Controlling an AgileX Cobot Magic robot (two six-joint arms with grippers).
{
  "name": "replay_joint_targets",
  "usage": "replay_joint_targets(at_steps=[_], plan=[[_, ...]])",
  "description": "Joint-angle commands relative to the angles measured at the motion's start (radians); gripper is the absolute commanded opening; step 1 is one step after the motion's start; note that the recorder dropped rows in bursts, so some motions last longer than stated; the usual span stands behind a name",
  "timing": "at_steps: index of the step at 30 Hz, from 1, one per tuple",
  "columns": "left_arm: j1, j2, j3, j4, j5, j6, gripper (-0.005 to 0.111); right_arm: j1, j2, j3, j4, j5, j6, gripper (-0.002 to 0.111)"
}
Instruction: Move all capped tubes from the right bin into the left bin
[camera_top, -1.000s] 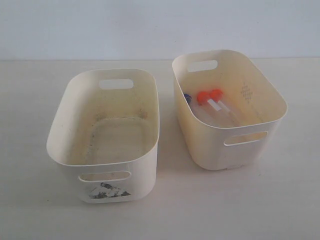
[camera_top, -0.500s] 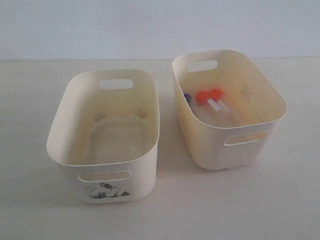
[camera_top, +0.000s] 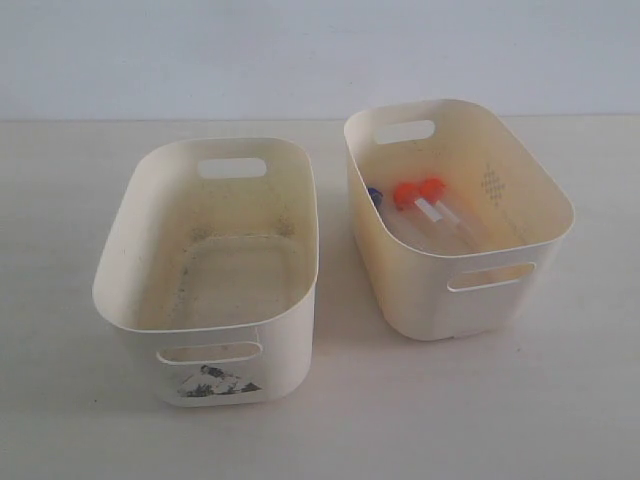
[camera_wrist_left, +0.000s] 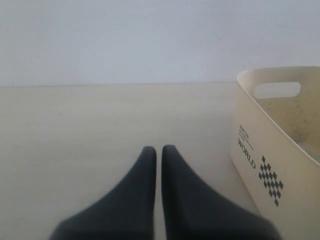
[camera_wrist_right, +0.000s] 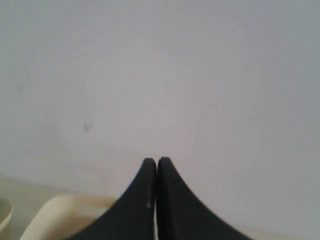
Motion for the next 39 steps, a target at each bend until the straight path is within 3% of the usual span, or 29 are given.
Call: replay_joint_targets(at_steps=[1,10,15,22,27,39], plan=[[0.001,-0.003,-0.003,0.000,-0.003,-0.008,0.004,-0.002,0.127,-0.065,-0.008,0.116,-0.014,0.000],[0.001,-0.003,-0.003,0.000,-0.003,-0.008,0.004,-0.002,0.179,-0.067,0.007,0.004,-0.005,0.000],[0.001,-0.003,-0.003,0.000,-0.003,-0.008,0.004,-0.002,0.190,-0.067,0.114,-0.091,0.001,0.000],[0.001,-0.003,-0.003,0.000,-0.003,-0.008,0.004,-0.002,0.372,-0.077,0.146,-0.191,-0.002,0.000],[0.001,-0.003,-0.003,0.000,-0.003,-0.008,0.004,0.000,0.586,-0.202,0.146,-0.023,-0.089,0.000],[0.001,-0.003,-0.003,0.000,-0.003,-0.008,0.004,0.120,1.111,-0.786,0.139,0.551,-0.089,0.000]])
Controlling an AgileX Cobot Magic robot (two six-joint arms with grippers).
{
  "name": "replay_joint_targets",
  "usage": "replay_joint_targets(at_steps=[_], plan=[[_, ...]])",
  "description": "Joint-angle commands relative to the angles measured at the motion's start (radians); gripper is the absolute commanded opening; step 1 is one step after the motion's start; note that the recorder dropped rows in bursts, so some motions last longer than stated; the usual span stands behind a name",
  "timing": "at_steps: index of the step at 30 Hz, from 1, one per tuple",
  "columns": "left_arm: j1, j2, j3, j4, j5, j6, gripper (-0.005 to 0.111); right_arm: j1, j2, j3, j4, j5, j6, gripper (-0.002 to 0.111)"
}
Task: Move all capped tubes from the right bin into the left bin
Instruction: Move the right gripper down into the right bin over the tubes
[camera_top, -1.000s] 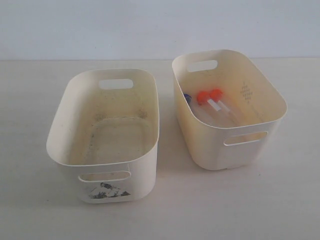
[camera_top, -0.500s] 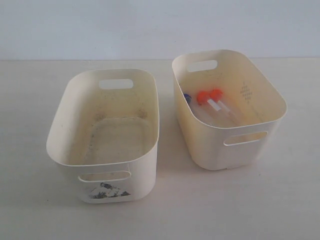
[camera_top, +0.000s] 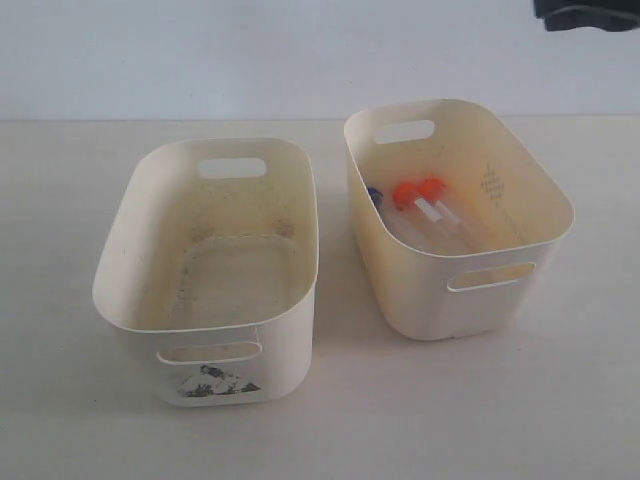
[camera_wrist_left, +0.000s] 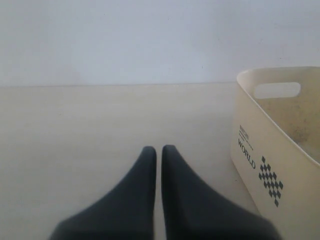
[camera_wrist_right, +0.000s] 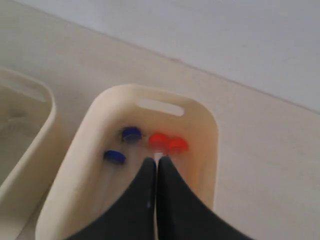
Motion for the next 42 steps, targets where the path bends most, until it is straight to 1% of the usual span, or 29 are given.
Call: replay_joint_targets(at_steps=[1,6,8,13,19,25,28,31,34,36,38,42], plan=[[0.001,-0.003,-0.003,0.000,-0.001,-0.008,0.004,0.022,0.150,-0.212,-0.005,0.161,0.061,0.000],[0.001,-0.003,-0.003,0.000,-0.001,-0.008,0.004,0.022,0.322,-0.422,-0.070,0.367,0.201,0.000],[0.001,-0.003,-0.003,0.000,-0.001,-0.008,0.004,0.022,0.378,-0.480,-0.088,0.431,0.240,0.000],[0.001,-0.003,-0.003,0.000,-0.001,-0.008,0.004,0.022,0.503,-0.538,-0.105,0.497,0.253,0.000],[0.001,-0.003,-0.003,0.000,-0.001,-0.008,0.004,0.022,0.618,-0.538,-0.105,0.492,0.253,0.000],[0.001,-0.003,-0.003,0.000,-0.001,-0.008,0.004,0.024,0.687,-0.538,-0.105,0.466,0.251,0.000],[0.001,-0.003,-0.003,0.000,-0.001,-0.008,0.004,0.042,0.711,-0.538,-0.107,0.448,0.226,0.000],[0.001,-0.003,-0.003,0.000,-0.001,-0.008,0.004,0.082,0.717,-0.534,-0.112,0.398,0.226,0.000],[0.001,-0.003,-0.003,0.000,-0.001,-0.008,0.004,0.126,0.717,-0.534,-0.172,0.334,0.246,0.000],[0.001,-0.003,-0.003,0.000,-0.001,-0.008,0.004,0.144,0.719,-0.534,-0.234,0.314,0.309,0.000],[0.001,-0.003,-0.003,0.000,-0.001,-0.008,0.004,0.148,0.728,-0.534,-0.275,0.314,0.363,0.000],[0.001,-0.003,-0.003,0.000,-0.001,-0.008,0.004,0.148,0.766,-0.534,-0.293,0.327,0.363,0.000]])
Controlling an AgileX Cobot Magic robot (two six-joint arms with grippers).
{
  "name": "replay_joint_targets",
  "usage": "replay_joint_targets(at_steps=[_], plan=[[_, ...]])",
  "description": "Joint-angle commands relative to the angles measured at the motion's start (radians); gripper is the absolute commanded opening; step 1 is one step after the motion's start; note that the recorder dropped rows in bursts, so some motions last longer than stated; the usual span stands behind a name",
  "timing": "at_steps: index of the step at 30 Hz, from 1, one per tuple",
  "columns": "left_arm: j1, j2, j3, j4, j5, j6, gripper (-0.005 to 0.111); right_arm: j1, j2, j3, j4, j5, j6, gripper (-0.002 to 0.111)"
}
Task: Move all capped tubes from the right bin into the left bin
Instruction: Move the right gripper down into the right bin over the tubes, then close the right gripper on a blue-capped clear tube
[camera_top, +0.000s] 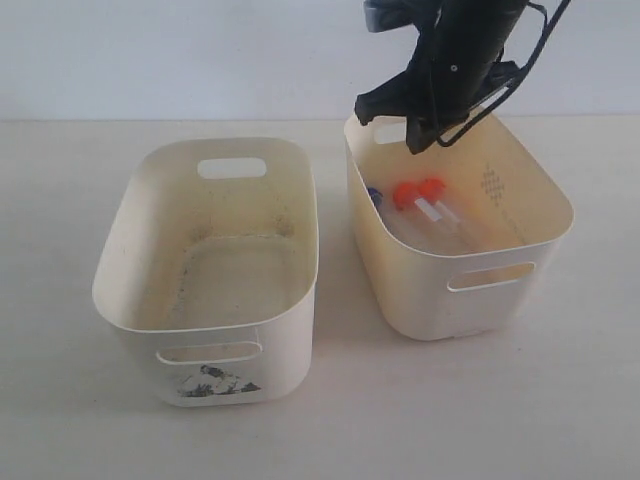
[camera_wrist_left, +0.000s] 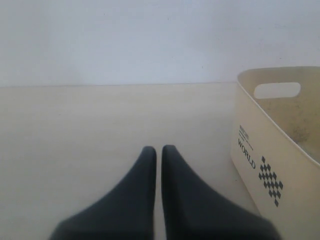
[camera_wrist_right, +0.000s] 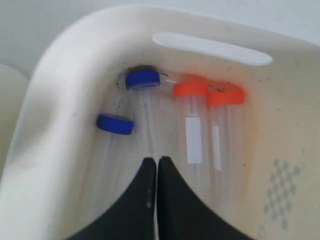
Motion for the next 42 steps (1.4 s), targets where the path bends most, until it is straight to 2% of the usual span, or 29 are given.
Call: replay_joint_targets(at_steps=[1,25,31,38,40,42], plan=[[0.001,-0.003,-0.003,0.000,-0.001,-0.008,0.004,-0.002,0.044,-0.004,-0.034,0.002,0.021,0.000],[0.001,-0.003,-0.003,0.000,-0.001,-0.008,0.004,-0.002,0.100,-0.004,-0.068,-0.043,0.021,0.000],[0.001,-0.003,-0.003,0.000,-0.001,-0.008,0.004,-0.012,0.102,0.153,-0.060,-0.205,0.021,0.000],[0.001,-0.003,-0.003,0.000,-0.001,-0.008,0.004,-0.012,0.100,0.160,-0.060,-0.278,0.012,0.000],[0.001,-0.003,-0.003,0.000,-0.001,-0.008,0.004,-0.012,0.104,0.160,-0.060,-0.265,-0.017,0.006],[0.001,-0.003,-0.003,0.000,-0.001,-0.008,0.004,-0.012,0.111,0.160,-0.060,-0.249,-0.059,0.019]])
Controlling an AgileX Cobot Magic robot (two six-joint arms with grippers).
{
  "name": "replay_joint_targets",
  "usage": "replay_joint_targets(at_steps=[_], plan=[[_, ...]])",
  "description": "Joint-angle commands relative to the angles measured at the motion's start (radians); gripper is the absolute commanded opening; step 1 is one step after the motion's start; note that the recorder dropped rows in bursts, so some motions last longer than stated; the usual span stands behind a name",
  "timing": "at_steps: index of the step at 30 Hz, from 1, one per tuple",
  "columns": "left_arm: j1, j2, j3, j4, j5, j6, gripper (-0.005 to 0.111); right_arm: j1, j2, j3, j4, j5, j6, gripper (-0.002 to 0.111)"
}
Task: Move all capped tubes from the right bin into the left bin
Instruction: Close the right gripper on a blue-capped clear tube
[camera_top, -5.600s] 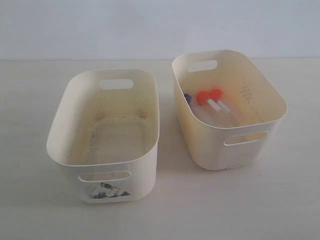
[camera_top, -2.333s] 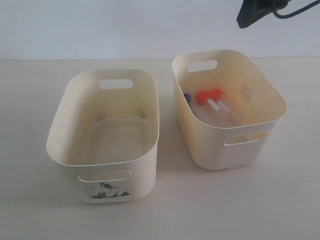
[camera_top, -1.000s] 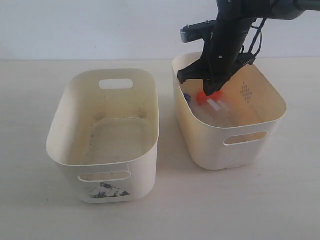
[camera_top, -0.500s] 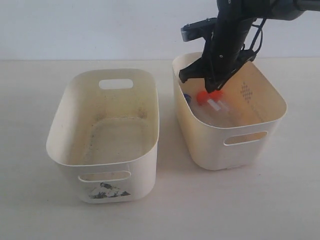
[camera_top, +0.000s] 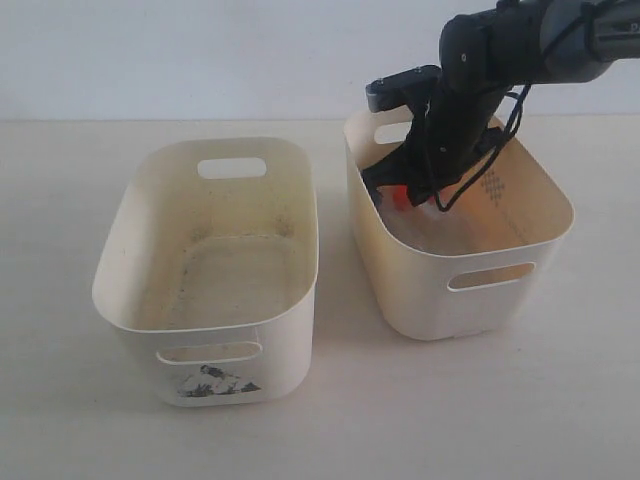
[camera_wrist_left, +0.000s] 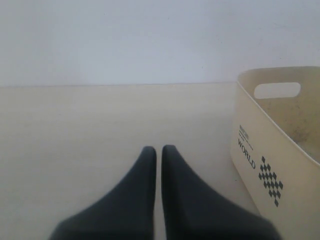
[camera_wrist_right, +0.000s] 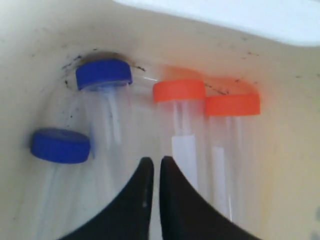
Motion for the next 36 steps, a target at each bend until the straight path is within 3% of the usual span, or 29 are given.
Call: replay_joint_targets(at_steps=[1,3,5,22,24,30,33,36], plan=[[0.001,-0.003,-0.003,0.000,-0.001,-0.008,0.004,-0.004,0.005,0.006,0.001,0.024,-0.073,0.029],[0.001,-0.003,-0.003,0.000,-0.001,-0.008,0.004,-0.004,0.013,0.006,0.004,0.028,-0.073,0.046],[0.001,-0.003,-0.003,0.000,-0.001,-0.008,0.004,-0.004,0.023,0.006,0.004,0.028,-0.073,0.053],[0.001,-0.003,-0.003,0.000,-0.001,-0.008,0.004,-0.004,0.059,0.006,-0.087,0.020,0.049,0.052],[0.001,-0.003,-0.003,0.000,-0.001,-0.008,0.004,-0.004,0.059,0.006,-0.087,0.022,0.049,0.045],[0.001,-0.003,-0.003,0.000,-0.001,-0.008,0.004,-0.004,0.059,0.006,-0.083,0.032,0.052,0.009],[0.001,-0.003,-0.003,0.000,-0.001,-0.008,0.004,-0.004,0.059,0.006,-0.083,0.032,0.052,0.000],[0.001,-0.003,-0.003,0.000,-0.001,-0.008,0.004,-0.004,0.059,0.006,-0.083,0.036,0.050,0.002]])
